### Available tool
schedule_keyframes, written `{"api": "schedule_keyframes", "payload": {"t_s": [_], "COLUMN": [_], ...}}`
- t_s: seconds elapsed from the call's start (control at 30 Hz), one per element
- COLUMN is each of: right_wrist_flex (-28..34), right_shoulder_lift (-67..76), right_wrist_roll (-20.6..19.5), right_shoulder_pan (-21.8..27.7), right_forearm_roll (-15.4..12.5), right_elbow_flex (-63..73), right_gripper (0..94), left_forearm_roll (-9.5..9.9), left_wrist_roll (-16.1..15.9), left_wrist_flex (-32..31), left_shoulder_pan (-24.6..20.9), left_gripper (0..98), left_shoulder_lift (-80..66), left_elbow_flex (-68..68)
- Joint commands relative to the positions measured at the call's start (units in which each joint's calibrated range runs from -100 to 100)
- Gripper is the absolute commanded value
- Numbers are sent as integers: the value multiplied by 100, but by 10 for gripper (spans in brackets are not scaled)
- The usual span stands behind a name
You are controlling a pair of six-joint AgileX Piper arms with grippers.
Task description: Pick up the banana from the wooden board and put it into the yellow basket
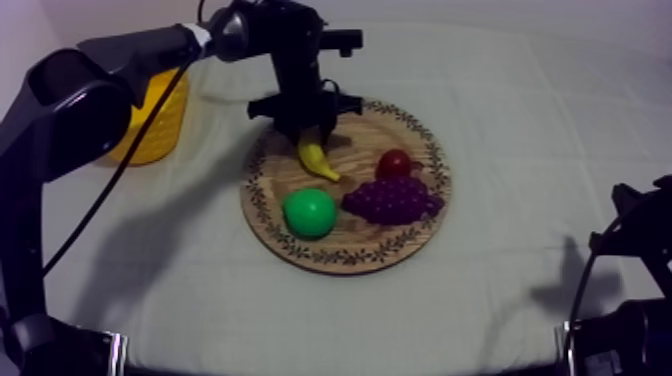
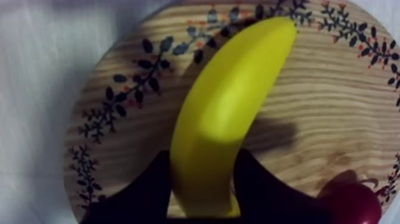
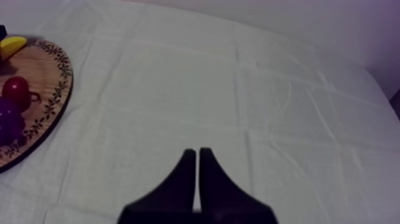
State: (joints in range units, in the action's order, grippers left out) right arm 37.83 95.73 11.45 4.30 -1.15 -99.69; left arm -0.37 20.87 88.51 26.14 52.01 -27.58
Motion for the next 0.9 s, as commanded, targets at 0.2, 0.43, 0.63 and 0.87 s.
{"api": "schedule_keyframes", "payload": {"t_s": [0.2, 0.43, 0.63, 0.87], "right_wrist_flex": [-1, -1, -1, -1], "right_shoulder_lift": [2, 2, 2, 2], "right_wrist_roll": [0, 0, 0, 0], "right_shoulder_pan": [-2, -2, -2, -2], "right_forearm_roll": [1, 1, 1, 1], "right_elbow_flex": [3, 3, 3, 3], "right_gripper": [3, 3, 3, 3], "left_forearm_roll": [51, 282, 561, 781], "left_wrist_roll": [25, 67, 82, 75], "left_wrist_flex": [85, 401, 875, 1104], "left_shoulder_pan": [-8, -76, -315, -916], "left_gripper": [331, 306, 315, 319], "left_shoulder_lift": [-4, -427, -1195, -2200], "left_elbow_flex": [-34, -58, -111, 278]}}
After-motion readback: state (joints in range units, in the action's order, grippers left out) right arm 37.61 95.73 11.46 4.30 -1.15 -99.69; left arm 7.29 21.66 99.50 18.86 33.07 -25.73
